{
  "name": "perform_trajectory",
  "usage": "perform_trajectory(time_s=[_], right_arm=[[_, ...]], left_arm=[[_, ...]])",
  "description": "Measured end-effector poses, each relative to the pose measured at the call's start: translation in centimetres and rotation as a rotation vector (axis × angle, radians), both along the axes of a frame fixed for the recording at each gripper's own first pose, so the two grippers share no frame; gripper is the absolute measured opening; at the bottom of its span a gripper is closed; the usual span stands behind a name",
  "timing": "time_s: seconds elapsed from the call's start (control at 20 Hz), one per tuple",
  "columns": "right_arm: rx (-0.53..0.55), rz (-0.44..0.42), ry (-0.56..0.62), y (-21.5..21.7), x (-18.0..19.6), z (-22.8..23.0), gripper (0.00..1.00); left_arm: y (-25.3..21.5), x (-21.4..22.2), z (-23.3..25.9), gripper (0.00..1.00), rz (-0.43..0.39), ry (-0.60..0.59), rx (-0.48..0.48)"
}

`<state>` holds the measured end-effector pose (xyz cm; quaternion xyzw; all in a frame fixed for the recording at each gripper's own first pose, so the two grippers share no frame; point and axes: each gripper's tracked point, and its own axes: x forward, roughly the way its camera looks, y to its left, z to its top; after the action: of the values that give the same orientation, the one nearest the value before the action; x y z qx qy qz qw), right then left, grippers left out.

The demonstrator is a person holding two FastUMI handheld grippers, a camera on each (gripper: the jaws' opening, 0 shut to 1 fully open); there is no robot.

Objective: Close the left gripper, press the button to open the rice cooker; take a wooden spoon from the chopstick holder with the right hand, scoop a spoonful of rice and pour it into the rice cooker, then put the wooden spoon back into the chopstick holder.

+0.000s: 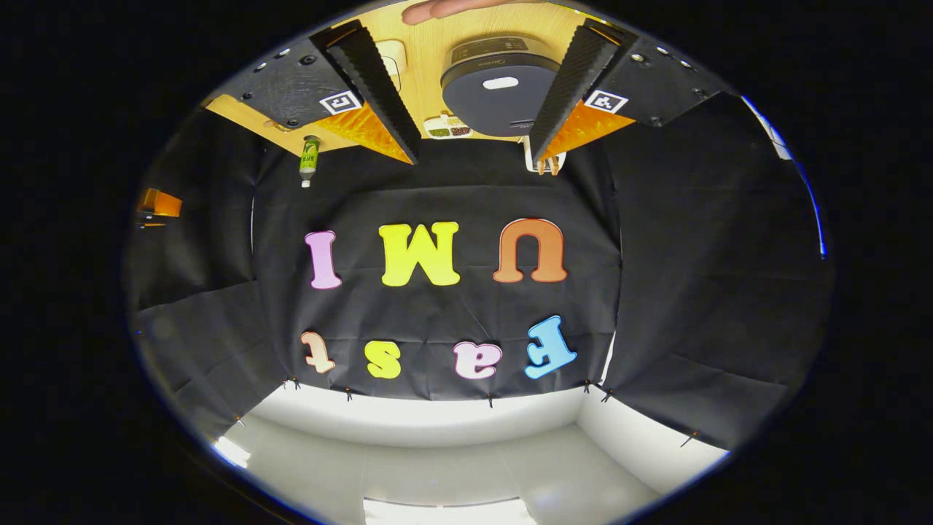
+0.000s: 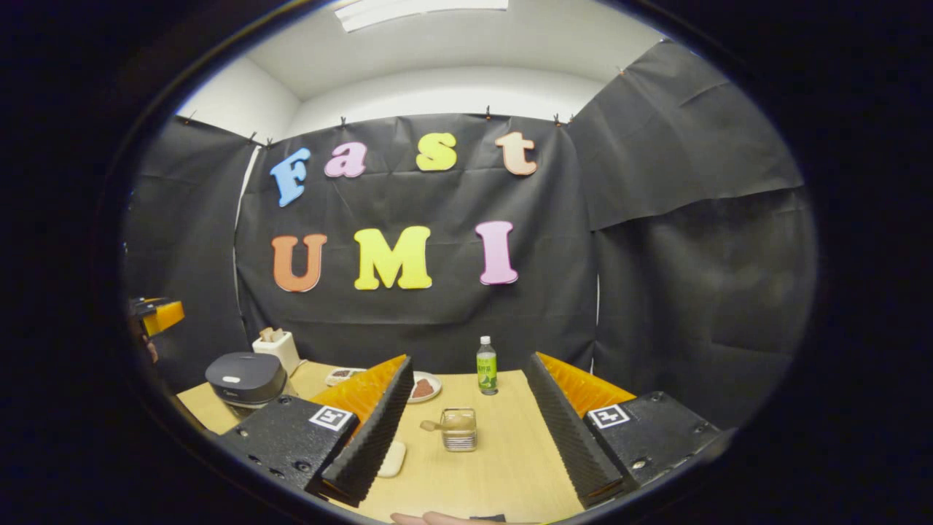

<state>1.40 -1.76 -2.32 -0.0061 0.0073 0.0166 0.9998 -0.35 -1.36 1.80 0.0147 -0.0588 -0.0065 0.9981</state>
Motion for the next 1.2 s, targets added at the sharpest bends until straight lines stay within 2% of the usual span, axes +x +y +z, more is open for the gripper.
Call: perform_trajectory(time_s=[0.05, 0.1, 0.15, 0.25, 0.3, 0.4, 0.45, 0.5, 0.55, 0.65, 0.8, 0.85, 0.9, 1.2], right_arm=[[0.002, -0.004, -0.002, -0.3, 0.0, 0.0, 0.99], [0.005, -0.004, -0.003, -0.5, 0.0, -0.2, 0.99], [0.006, -0.003, -0.005, -0.5, 0.1, -0.5, 1.00], [-0.030, -0.003, -0.018, -1.0, 0.1, -0.8, 0.99], [-0.044, -0.015, -0.041, -1.4, 0.0, -0.4, 0.99], [-0.057, -0.017, -0.059, -1.5, 0.1, -0.5, 0.99], [-0.053, -0.009, -0.057, -1.2, 0.0, -0.9, 1.00], [-0.049, -0.003, -0.055, -1.0, 0.1, -1.1, 0.99], [-0.052, 0.003, -0.051, -0.9, 0.1, -1.5, 0.99], [-0.068, 0.011, -0.043, -0.6, 0.3, -2.3, 0.99], [-0.086, 0.020, -0.032, -0.1, 0.4, -3.1, 1.00], [-0.087, 0.022, -0.028, -0.1, 0.5, -3.4, 1.00], [-0.087, 0.023, -0.023, 0.0, 0.6, -3.6, 1.00], [-0.106, 0.030, -0.006, 0.5, 1.0, -4.4, 1.00]], left_arm=[[0.1, 0.4, -0.3, 0.89, -0.002, 0.009, -0.006], [0.0, 0.9, -0.9, 0.95, -0.009, 0.030, -0.019], [-0.4, 1.3, -1.5, 0.94, -0.025, 0.049, -0.032], [-0.7, 2.0, -2.4, 0.84, -0.045, 0.077, -0.064], [-0.8, 2.5, -2.7, 0.77, -0.060, 0.089, -0.083], [-0.7, 3.2, -3.3, 0.43, -0.059, 0.109, -0.090], [-0.2, 3.8, -4.0, 0.47, -0.043, 0.124, -0.082], [0.3, 4.1, -4.4, 0.55, -0.028, 0.136, -0.070], [0.7, 4.7, -4.9, 0.42, -0.011, 0.148, -0.065], [1.2, 5.9, -6.3, 0.42, 0.000, 0.168, -0.062], [2.2, 6.7, -9.7, 0.02, 0.032, 0.292, -0.078], [2.8, 6.9, -10.5, 0.03, 0.059, 0.324, -0.068], [3.6, 5.8, -11.1, 0.00, 0.096, 0.364, -0.069], [4.6, 9.6, -15.8, 0.00, 0.134, 0.517, -0.127]])
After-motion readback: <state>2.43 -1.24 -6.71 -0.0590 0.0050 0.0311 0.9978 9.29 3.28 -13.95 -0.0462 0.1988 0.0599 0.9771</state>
